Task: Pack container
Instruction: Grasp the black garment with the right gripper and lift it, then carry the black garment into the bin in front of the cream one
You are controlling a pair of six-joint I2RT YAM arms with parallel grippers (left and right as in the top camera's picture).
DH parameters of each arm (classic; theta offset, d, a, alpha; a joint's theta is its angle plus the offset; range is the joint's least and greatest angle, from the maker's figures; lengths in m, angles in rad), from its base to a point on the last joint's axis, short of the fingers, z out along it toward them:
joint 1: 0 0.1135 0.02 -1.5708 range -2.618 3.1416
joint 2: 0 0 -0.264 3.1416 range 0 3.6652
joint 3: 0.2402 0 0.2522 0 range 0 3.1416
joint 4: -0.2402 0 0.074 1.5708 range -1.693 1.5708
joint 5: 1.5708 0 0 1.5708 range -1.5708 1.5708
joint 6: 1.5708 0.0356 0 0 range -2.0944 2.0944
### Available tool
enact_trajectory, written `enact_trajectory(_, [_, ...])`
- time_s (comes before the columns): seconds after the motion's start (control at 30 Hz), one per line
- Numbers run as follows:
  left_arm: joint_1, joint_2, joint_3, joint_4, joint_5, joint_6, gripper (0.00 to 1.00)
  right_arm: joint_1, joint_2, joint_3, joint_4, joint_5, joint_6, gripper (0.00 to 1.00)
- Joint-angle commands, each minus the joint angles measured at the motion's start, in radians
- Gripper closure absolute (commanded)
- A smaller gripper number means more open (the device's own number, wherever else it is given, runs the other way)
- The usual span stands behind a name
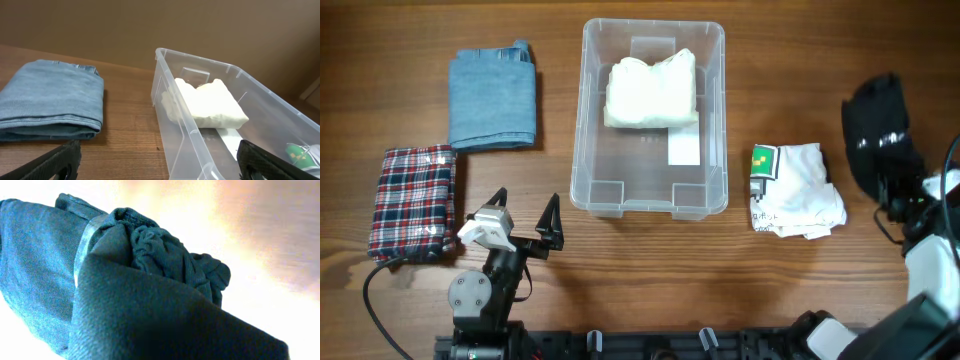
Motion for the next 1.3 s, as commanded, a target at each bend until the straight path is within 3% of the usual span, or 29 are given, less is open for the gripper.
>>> enact_trajectory(0.0, [0.009, 0.000, -0.006, -0.001, 0.002, 0.016, 0.00, 0.096, -0.158, 0.084, 0.005, -0.148, 0.053, 0.84])
enact_trajectory(0.27, [0.009, 0.000, -0.006, -0.001, 0.002, 0.016, 0.00, 0.497, -0.274, 0.237, -0.048, 0.042, 0.097, 0.82])
enact_trajectory(0.47, [0.009, 0.000, -0.006, -0.001, 0.002, 0.016, 0.00, 0.859, -0.221, 0.355, -0.175, 0.412, 0.011, 0.82])
enact_trajectory(0.6, [0.009, 0.000, -0.006, -0.001, 0.002, 0.016, 0.00, 1.013, -0.114, 0.446, -0.283, 0.527, -0.066, 0.82])
enact_trajectory(0.97, [0.009, 0.000, -0.006, -0.001, 0.002, 0.016, 0.00, 1.212, 0.217, 0.565, -0.366, 0.581, -0.192, 0.80])
enact_trajectory(1.27, [0.009, 0.000, -0.006, -0.001, 0.002, 0.016, 0.00, 1.237, 0.336, 0.565, -0.370, 0.572, -0.223, 0.80])
